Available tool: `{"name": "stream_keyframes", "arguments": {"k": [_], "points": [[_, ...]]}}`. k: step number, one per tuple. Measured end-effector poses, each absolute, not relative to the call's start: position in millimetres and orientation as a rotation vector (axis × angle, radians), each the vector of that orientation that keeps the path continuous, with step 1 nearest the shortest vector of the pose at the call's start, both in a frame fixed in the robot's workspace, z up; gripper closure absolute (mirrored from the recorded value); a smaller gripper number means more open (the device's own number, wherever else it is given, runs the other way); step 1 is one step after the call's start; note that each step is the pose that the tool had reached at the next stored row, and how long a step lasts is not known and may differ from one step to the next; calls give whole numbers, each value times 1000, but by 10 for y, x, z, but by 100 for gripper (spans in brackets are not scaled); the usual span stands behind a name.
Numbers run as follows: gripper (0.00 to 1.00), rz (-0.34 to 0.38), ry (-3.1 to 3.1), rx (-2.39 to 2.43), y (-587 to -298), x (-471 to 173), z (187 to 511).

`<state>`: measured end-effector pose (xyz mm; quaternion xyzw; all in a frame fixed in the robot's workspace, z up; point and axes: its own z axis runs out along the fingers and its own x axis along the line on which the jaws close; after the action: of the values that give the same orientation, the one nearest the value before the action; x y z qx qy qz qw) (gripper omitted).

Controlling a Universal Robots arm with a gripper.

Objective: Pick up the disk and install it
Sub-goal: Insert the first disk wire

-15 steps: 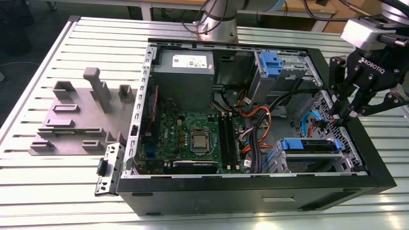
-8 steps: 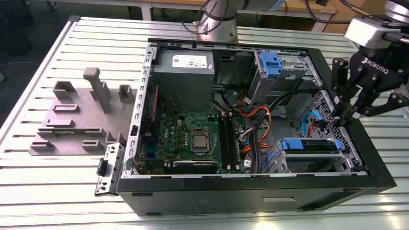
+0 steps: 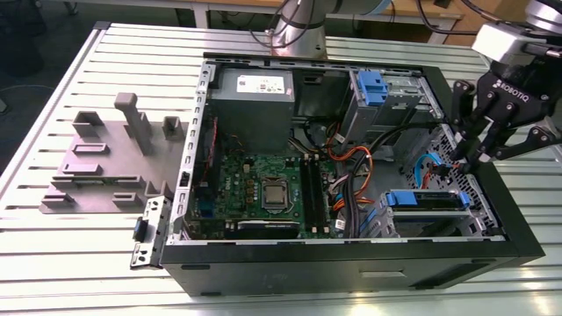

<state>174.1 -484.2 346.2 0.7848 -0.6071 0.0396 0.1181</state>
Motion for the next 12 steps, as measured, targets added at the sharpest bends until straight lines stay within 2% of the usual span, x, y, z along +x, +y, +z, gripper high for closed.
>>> {"name": "stream_keyframes", "arguments": {"k": [12], "points": [[69, 97, -1767, 2283, -4826, 1802, 3452]]}}
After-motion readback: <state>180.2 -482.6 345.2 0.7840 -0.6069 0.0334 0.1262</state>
